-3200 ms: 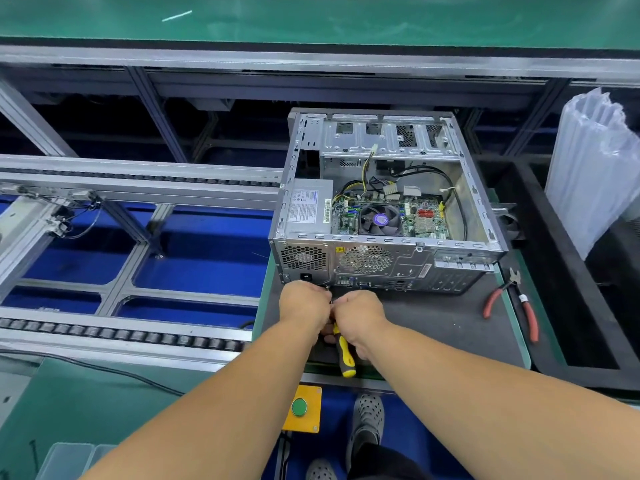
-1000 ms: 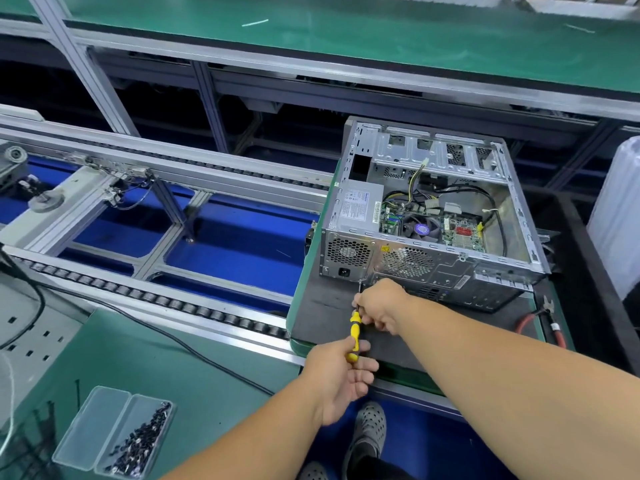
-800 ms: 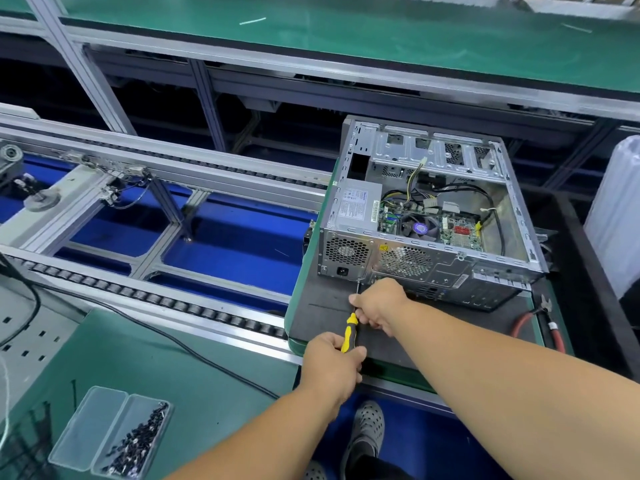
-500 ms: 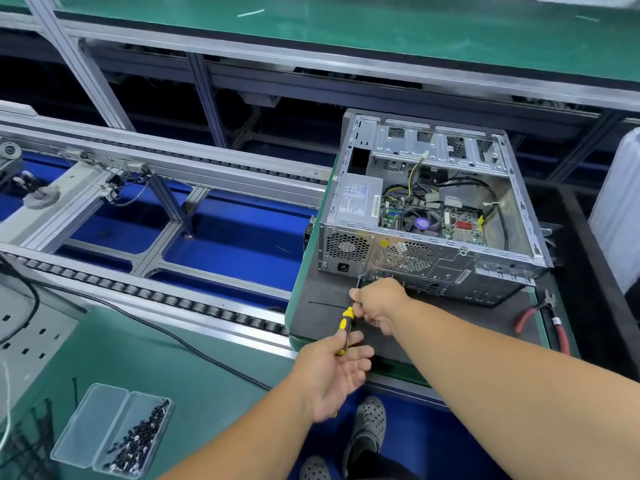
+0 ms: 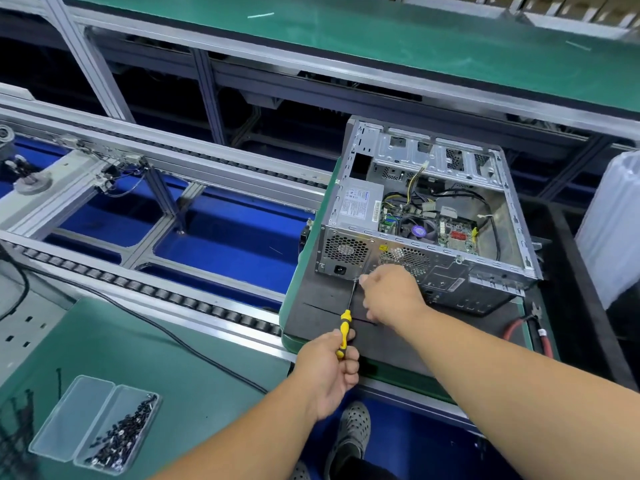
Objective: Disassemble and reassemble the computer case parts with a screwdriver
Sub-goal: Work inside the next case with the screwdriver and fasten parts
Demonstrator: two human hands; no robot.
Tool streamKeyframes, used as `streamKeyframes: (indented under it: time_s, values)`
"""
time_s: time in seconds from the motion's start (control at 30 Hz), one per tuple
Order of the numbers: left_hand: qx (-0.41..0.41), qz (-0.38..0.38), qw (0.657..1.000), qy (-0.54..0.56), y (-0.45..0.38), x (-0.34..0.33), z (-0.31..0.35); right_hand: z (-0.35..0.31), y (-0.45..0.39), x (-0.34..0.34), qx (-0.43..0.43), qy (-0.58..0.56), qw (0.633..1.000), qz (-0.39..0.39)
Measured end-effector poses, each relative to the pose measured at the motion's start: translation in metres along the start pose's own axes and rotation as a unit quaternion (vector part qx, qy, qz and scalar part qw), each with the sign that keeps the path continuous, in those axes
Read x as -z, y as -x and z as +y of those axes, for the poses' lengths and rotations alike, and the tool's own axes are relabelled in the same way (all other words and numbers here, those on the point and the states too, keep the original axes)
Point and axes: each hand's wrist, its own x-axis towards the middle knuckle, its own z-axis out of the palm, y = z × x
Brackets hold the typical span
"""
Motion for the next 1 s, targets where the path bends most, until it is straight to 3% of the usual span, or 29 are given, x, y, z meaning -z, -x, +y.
streamKeyframes:
  time_s: [0.07,0.17,0.23,0.3,0.37,0.47,0.63,0.7,0.73,0.77,0.83,0.87,0.9,0.93,1.0]
  values:
    - [-0.002,0.013,1.0,0.004,0.0,-0.001,-0.001,-0.007,0.015,0.026,0.155,0.081,0.979,0.107]
    - [-0.007,0.022,0.999,0.029,0.0,0.0,-0.002,-0.027,0.022,0.063,0.331,0.109,0.91,0.226]
    - [-0.006,0.023,0.998,0.061,0.0,0.001,-0.003,-0.039,0.007,0.081,0.353,0.182,0.898,0.189]
    - [0.0,0.019,0.995,0.103,0.0,0.0,-0.004,-0.045,-0.008,0.089,0.288,0.237,0.926,0.058]
    - [0.003,0.007,0.989,0.145,-0.001,-0.002,-0.004,-0.045,-0.016,0.086,0.249,0.284,0.925,-0.035]
    - [0.007,-0.018,0.979,0.204,-0.003,-0.006,-0.003,-0.04,-0.026,0.078,0.272,0.356,0.893,-0.037]
    - [0.001,-0.005,0.961,0.275,-0.015,-0.022,-0.014,-0.037,-0.042,0.082,0.287,0.338,0.895,-0.045]
    - [-0.06,0.063,0.979,0.186,-0.023,-0.03,-0.022,-0.036,-0.046,0.082,0.296,0.336,0.893,-0.036]
    - [-0.119,0.124,0.983,0.065,-0.025,-0.034,-0.026,-0.034,-0.048,0.081,0.3,0.334,0.893,-0.03]
    - [-0.186,0.192,0.959,-0.095,-0.026,-0.038,-0.029,-0.033,-0.05,0.08,0.304,0.333,0.892,-0.024]
    - [-0.288,0.295,0.828,-0.379,-0.028,-0.04,-0.037,-0.032,-0.054,0.079,0.307,0.331,0.892,-0.025]
    - [-0.31,0.319,0.781,-0.437,-0.028,-0.038,-0.037,-0.032,-0.054,0.079,0.307,0.332,0.891,-0.028]
    - [-0.327,0.328,0.765,-0.449,-0.029,-0.035,-0.038,-0.032,-0.054,0.079,0.308,0.331,0.891,-0.029]
    - [-0.335,0.322,0.772,-0.435,-0.03,-0.032,-0.039,-0.032,-0.054,0.079,0.31,0.329,0.892,-0.027]
    - [-0.323,0.277,0.852,-0.305,-0.031,-0.03,-0.036,-0.032,-0.053,0.079,0.314,0.328,0.891,-0.025]
